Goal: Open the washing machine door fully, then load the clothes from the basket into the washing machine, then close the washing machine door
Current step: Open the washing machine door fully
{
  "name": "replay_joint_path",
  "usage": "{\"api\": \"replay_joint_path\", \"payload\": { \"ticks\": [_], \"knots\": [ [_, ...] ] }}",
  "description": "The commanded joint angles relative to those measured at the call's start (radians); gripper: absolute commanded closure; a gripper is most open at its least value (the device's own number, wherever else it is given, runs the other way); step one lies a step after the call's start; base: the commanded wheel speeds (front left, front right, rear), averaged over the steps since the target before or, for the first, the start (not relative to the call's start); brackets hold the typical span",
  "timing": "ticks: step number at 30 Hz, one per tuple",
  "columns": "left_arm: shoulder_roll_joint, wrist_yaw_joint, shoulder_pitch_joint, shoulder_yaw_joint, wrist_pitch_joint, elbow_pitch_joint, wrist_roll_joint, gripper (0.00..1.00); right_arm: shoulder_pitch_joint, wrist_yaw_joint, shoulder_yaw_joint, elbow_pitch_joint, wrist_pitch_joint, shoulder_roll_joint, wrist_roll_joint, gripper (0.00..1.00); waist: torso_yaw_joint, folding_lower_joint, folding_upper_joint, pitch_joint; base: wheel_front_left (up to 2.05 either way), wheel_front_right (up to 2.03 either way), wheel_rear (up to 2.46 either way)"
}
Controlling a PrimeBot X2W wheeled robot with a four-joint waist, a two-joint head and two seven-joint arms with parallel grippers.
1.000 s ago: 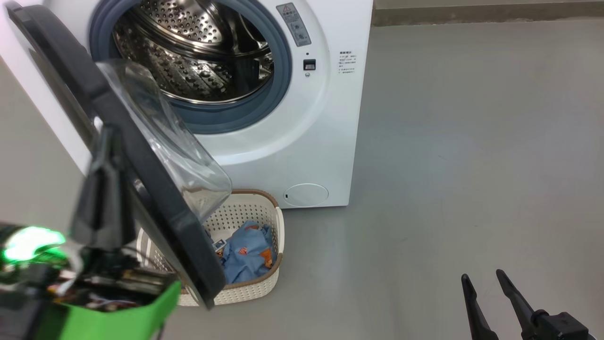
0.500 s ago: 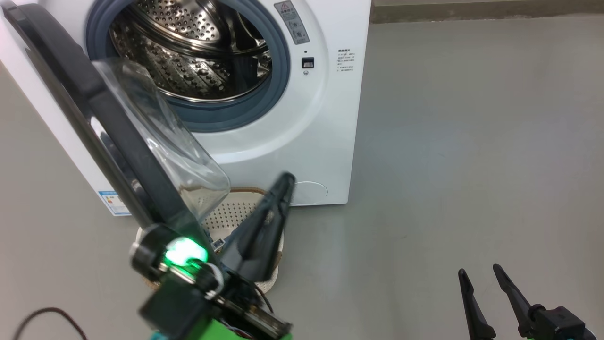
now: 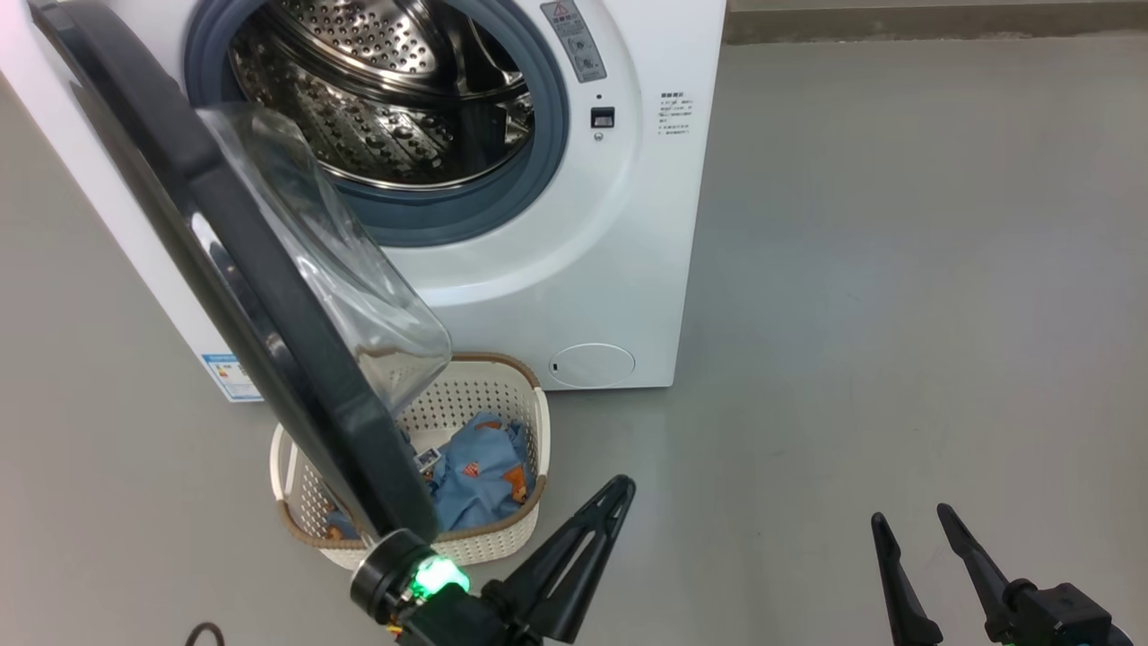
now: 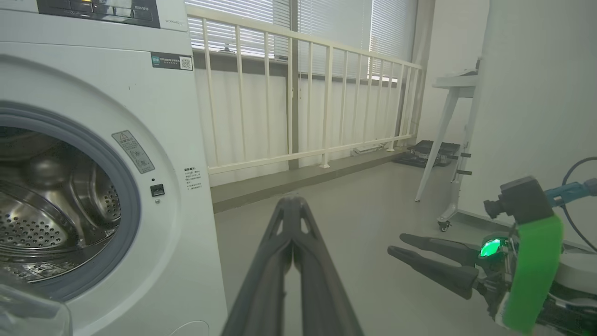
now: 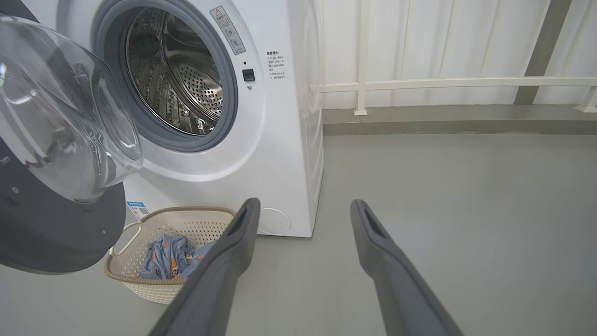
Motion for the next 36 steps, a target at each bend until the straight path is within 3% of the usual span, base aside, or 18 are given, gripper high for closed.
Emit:
{"api": "replay_joint_path", "payload": {
  "ticks": [1, 14, 36],
  "knots": [
    [0.006, 0.002, -0.019, 0.034, -0.009, -0.016, -0.012, 1.0, -0.036, 0.002, 0.026, -0.021, -0.012, -0.013, -0.006, 0.0, 0.001, 0.0, -0.0001, 0.001, 0.0, 0.0, 0.0],
    [0.005, 0.048, -0.055, 0.141, -0.039, 0.135, -0.037, 1.0, -0.043, 0.002, 0.032, -0.025, -0.012, -0.018, -0.011, 0.0, 0.014, 0.0, -0.0001, 0.042, 0.0, 0.0, 0.0],
    [-0.017, 0.038, -0.106, 0.212, -0.044, 0.182, -0.027, 1.0, -0.085, 0.002, 0.039, -0.013, -0.011, -0.012, -0.018, 0.0, 0.022, 0.0, -0.0001, 0.099, 0.0, 0.0, 0.0]
  ]
}}
